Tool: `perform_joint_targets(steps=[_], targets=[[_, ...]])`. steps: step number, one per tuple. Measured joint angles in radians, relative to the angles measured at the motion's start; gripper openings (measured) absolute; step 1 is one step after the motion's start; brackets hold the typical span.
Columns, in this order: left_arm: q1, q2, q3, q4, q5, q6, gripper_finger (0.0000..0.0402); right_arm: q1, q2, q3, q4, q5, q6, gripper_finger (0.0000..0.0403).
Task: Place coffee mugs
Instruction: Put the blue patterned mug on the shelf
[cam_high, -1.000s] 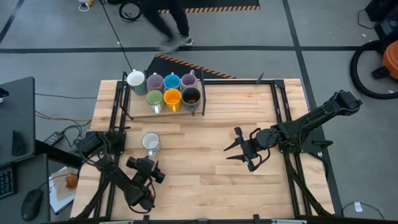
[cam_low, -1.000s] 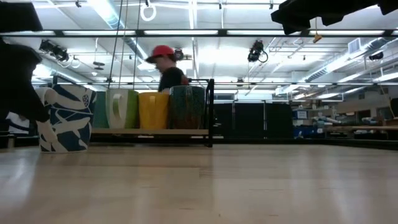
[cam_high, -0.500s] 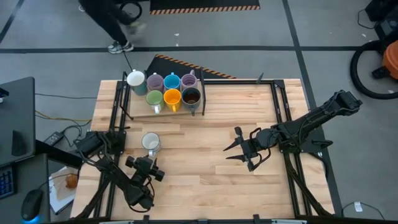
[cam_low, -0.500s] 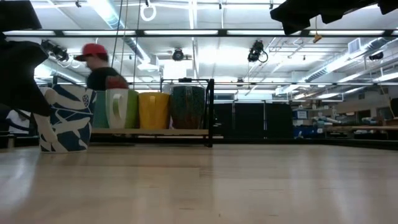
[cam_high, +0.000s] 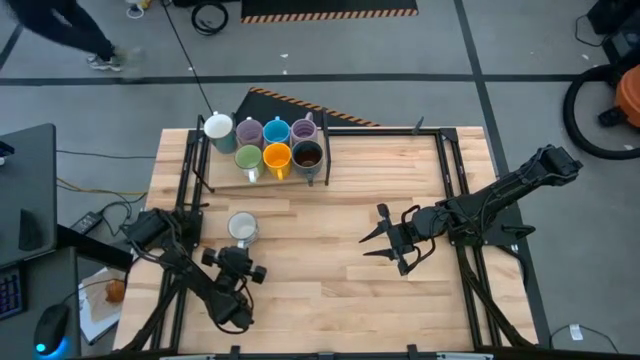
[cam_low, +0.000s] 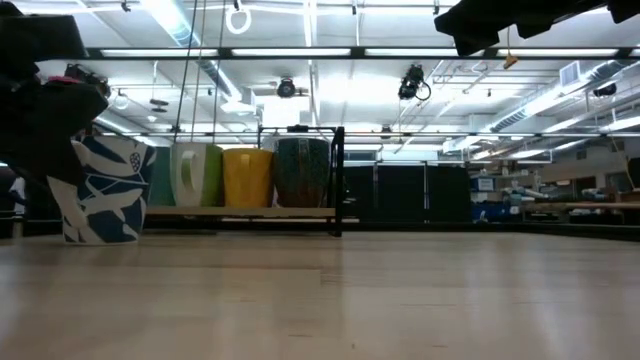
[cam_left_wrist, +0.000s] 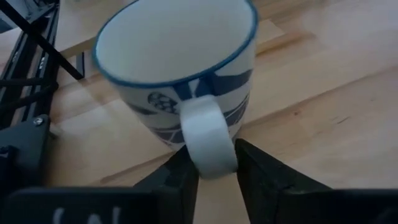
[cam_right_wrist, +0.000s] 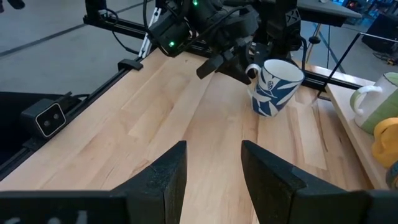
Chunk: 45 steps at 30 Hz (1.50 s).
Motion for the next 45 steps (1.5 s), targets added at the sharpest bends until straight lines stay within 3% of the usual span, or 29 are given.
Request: perform_joint_targets(steps=[6, 24, 28, 36, 39, 45], targets=[[-0.007, -0.014, 0.009, -0.029, 0.011, 0.003, 0.0072, 0.000, 0.000, 0.000, 0.000, 0.000, 0.011, 0.0158], [-0.015, -0.027, 0.031, -0.052, 0.009, 0.032, 0.0022, 0.000, 0.000, 0.000, 0.000, 0.000, 0.021, 0.0158], [-0.014, -0.027, 0.038, -0.044, -0.059, 0.049, 0.0029, 0.000, 0.000, 0.000, 0.000, 0.000, 0.021, 0.0158], [0.000, -0.028, 0.039, 0.070, -0.343, 0.078, 0.0023, -0.022, 0.000, 0.000, -0.009, -0.067, 0.014, 0.0158], [0.022, -0.028, 0.046, 0.146, -0.365, 0.157, 0.0026, -0.052, 0.003, 0.000, -0.022, -0.085, 0.018, 0.0158], [0.093, -0.028, 0.056, 0.448, -0.373, 0.532, 0.0025, -0.073, 0.003, 0.000, -0.022, -0.092, 0.018, 0.0158]])
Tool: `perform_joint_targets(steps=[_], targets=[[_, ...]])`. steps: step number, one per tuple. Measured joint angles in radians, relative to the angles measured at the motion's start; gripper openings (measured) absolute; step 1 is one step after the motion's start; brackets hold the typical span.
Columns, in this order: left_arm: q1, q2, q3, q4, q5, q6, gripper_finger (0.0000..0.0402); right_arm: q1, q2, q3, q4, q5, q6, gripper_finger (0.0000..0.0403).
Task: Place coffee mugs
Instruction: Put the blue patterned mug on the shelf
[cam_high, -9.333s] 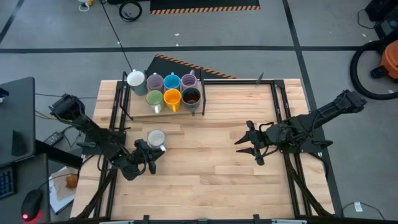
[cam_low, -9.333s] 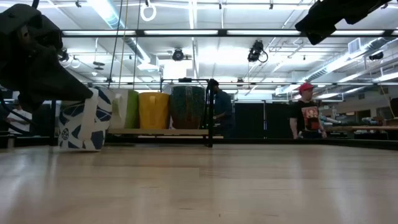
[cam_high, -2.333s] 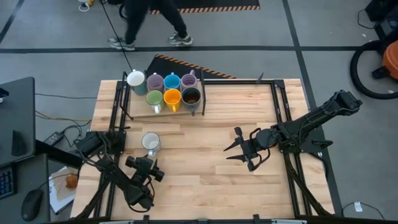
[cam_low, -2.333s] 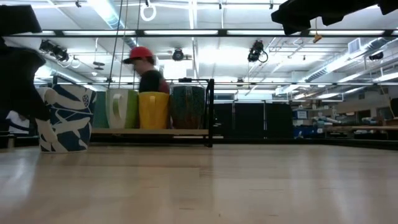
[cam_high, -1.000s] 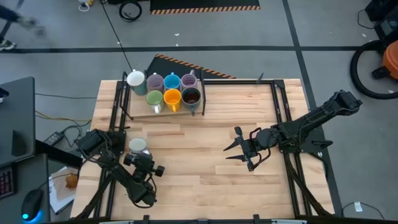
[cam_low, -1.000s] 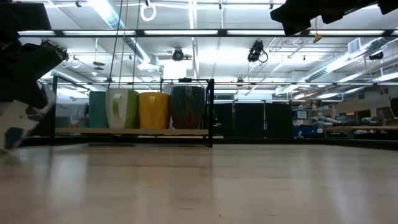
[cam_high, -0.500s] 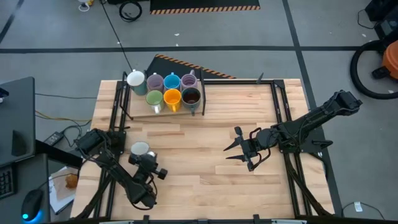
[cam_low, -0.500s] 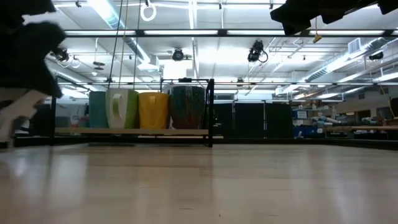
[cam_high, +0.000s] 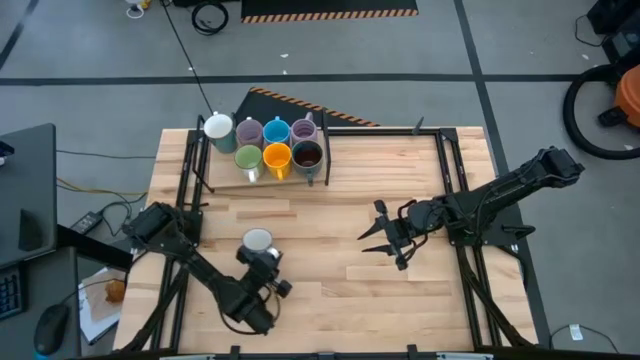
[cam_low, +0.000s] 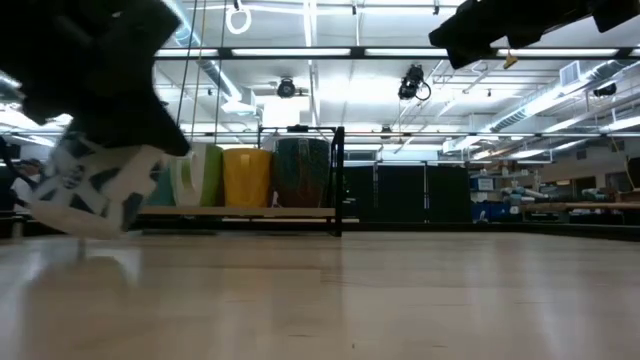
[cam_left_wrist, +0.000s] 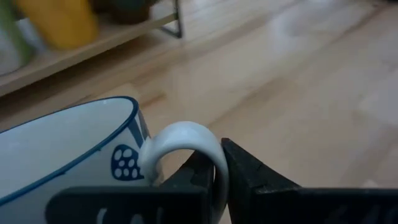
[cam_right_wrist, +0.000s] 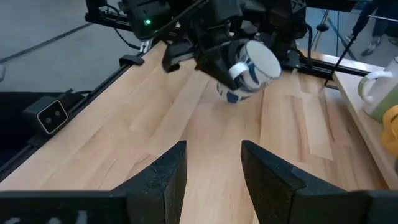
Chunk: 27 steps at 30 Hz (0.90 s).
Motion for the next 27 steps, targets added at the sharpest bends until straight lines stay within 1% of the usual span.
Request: perform_joint_targets(steps=[7, 12, 14, 17, 23, 27], targets=[[0.076, 0.000, 0.000, 0.330, -0.016, 0.403, 0.0025, -0.002, 0.000, 0.000, -0.001, -0.015, 0.000, 0.0158], [0.123, 0.000, 0.000, 0.532, 0.022, 0.650, 0.0025, -0.004, -0.005, 0.000, -0.035, -0.008, -0.017, 0.0158], [0.138, 0.000, 0.000, 0.598, 0.029, 0.742, 0.0025, -0.008, -0.016, 0.000, -0.070, 0.022, -0.021, 0.0158], [0.161, 0.000, 0.000, 0.673, 0.043, 0.847, 0.0025, -0.016, -0.044, 0.000, -0.116, 0.065, -0.018, 0.0158], [0.218, 0.000, 0.000, 0.817, 0.083, 1.032, 0.0025, -0.019, -0.093, 0.000, -0.144, 0.063, -0.014, 0.0158], [0.256, 0.003, 0.000, 0.920, 0.151, 1.165, 0.0025, -0.019, -0.126, 0.000, -0.191, 0.062, 0.011, 0.0158]])
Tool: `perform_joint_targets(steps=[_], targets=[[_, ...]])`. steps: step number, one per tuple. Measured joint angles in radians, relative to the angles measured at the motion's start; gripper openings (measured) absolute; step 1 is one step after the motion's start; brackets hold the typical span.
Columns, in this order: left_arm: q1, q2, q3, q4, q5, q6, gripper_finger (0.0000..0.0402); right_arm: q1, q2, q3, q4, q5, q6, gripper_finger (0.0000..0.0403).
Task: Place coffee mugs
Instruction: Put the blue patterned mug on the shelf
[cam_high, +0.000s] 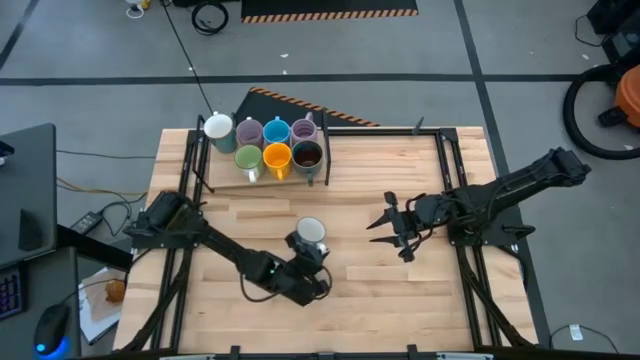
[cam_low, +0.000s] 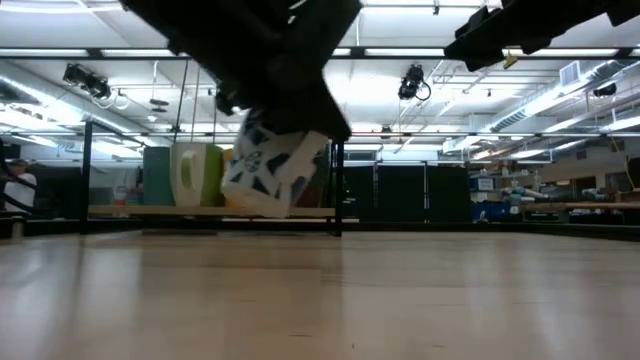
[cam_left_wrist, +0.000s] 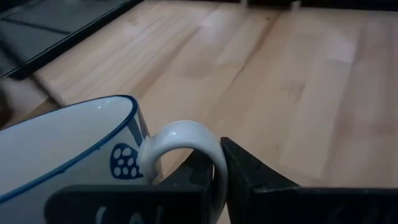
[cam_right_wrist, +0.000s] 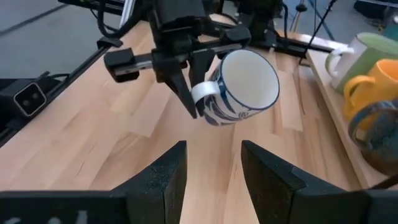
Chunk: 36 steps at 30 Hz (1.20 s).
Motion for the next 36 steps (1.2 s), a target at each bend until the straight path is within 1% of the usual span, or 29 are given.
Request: perform_joint_targets(steps=[7, 11, 18, 20, 23, 29, 33, 36], targets=[[0.080, 0.000, 0.000, 0.238, 0.219, 0.295, 0.0025, -0.005, -0.048, 0.000, -0.076, 0.005, 0.011, 0.0158], [0.137, 0.000, 0.000, 0.334, 0.358, 0.422, 0.0025, -0.024, -0.061, 0.000, -0.098, 0.005, 0.012, 0.0158], [0.228, 0.005, 0.000, 0.431, 0.541, 0.554, 0.0025, -0.040, -0.061, 0.000, -0.124, -0.002, 0.043, 0.0158], [0.252, 0.014, -0.022, 0.506, 0.597, 0.573, 0.0025, -0.040, -0.061, 0.000, -0.141, -0.002, 0.054, 0.0158], [0.283, 0.031, -0.091, 0.652, 0.669, 0.578, 0.0025, -0.040, -0.061, 0.000, -0.175, -0.002, 0.090, 0.0158], [0.307, 0.030, -0.262, 0.955, 0.684, 0.585, 0.0025, -0.040, -0.060, 0.000, -0.218, -0.003, 0.157, 0.0158], [0.305, 0.030, -0.374, 1.052, 0.672, 0.535, 0.0025, -0.039, -0.060, 0.000, -0.215, -0.003, 0.192, 0.0158], [0.297, 0.030, -0.435, 1.132, 0.657, 0.499, 0.0025, -0.036, -0.054, 0.000, -0.206, -0.002, 0.213, 0.0158]])
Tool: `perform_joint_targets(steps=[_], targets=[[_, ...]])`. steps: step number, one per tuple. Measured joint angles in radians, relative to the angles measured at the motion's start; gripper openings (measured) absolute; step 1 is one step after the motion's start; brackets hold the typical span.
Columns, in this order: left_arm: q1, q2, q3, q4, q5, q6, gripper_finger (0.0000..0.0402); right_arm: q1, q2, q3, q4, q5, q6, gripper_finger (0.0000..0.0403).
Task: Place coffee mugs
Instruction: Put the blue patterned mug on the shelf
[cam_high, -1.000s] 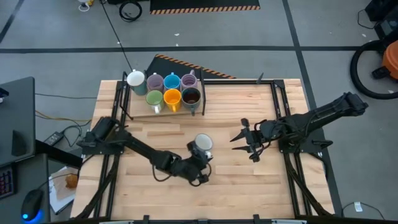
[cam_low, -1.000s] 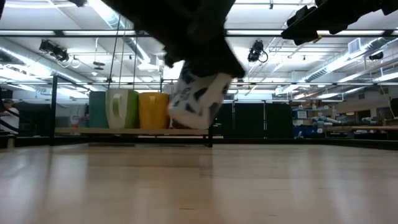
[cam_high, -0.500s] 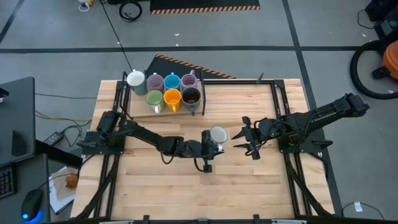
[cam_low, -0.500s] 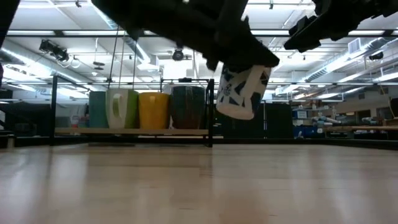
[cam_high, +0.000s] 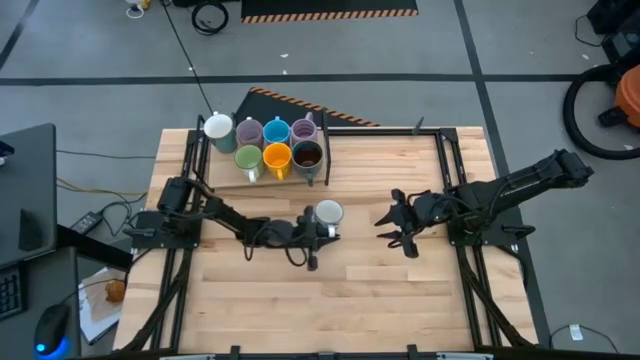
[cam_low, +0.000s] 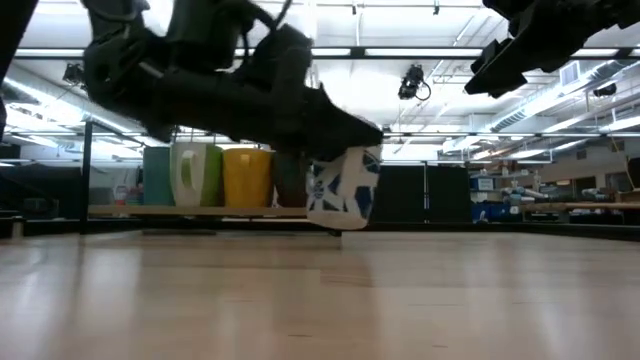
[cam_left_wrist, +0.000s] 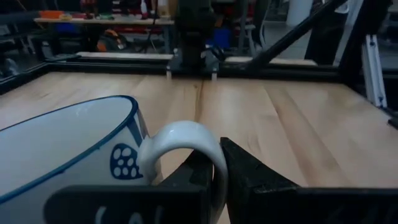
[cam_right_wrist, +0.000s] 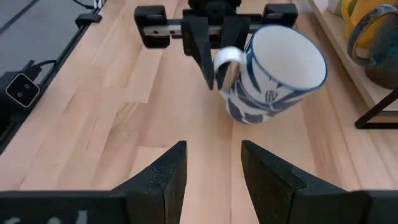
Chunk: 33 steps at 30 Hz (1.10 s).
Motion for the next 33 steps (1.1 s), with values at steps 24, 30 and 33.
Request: perform_joint_targets(steps=[24, 30, 33], targets=[[-0.039, -0.005, -0.079, 0.009, -0.039, -0.053, 0.0025, 0.057, 0.058, 0.000, 0.075, 0.007, 0.031, 0.0158], [-0.065, -0.005, -0.078, -0.050, -0.101, -0.134, 0.0046, 0.057, 0.058, 0.000, 0.075, 0.007, 0.031, 0.0158], [-0.079, -0.004, -0.079, -0.105, -0.131, -0.169, 0.0075, 0.057, 0.058, 0.000, 0.074, 0.007, 0.031, 0.0158]])
